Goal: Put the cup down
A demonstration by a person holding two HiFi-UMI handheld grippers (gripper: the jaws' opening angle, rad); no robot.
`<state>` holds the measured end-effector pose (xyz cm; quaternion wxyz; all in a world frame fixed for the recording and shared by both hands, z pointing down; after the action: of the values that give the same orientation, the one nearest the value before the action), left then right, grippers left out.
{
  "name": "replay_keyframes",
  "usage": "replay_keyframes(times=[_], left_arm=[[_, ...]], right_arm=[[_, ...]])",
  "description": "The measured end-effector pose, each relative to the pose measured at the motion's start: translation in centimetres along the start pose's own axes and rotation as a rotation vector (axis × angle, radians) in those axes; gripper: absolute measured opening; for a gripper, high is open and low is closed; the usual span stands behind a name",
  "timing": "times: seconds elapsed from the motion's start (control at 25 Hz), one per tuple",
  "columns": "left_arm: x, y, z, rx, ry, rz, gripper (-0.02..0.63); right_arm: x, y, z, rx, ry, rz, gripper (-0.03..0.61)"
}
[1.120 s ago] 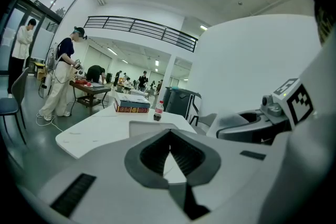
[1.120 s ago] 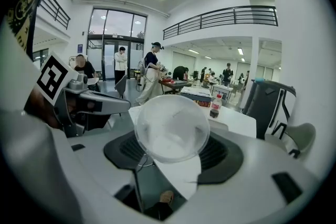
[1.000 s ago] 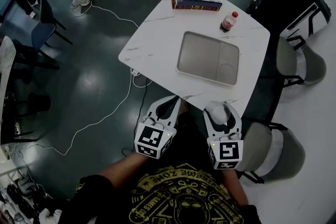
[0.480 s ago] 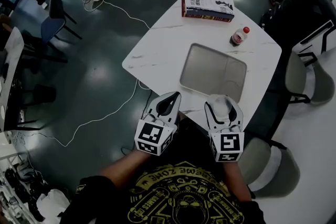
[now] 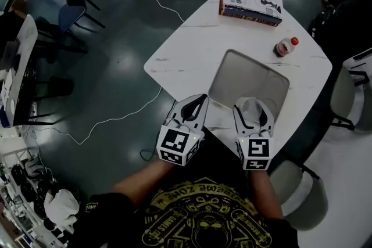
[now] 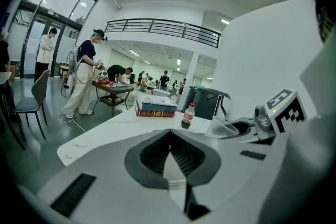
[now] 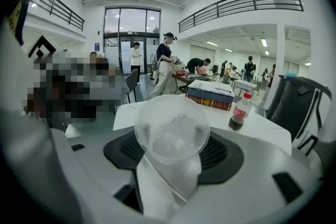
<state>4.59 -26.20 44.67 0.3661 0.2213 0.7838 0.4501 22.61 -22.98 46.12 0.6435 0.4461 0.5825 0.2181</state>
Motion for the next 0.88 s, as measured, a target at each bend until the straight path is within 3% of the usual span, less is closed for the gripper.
replay_keyframes(times=[0.36, 0.88], left_arm=[[-2.7, 1.2, -1.3, -0.058, -0.068, -0.075, 0.011], [-4.4, 2.9, -2.2, -0.039, -0.102, -0.111, 0.011]], right_arm=[[-4.0, 2.8, 0.5, 0.020, -0.041, -0.077, 0.273], [-6.4, 5.2, 0.4, 0.022, -0.065, -0.131, 0.273]])
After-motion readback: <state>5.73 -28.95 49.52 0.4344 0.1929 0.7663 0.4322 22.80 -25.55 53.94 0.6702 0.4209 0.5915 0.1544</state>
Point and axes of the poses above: the fingertips, and each gripper's own axes: x backward along the fingers, z to its right, y out of its underside, the point moved 6 cm from there along x, backward along the fingers, and after that the axes turned 3 degrees about x, right-handed, at the moved point
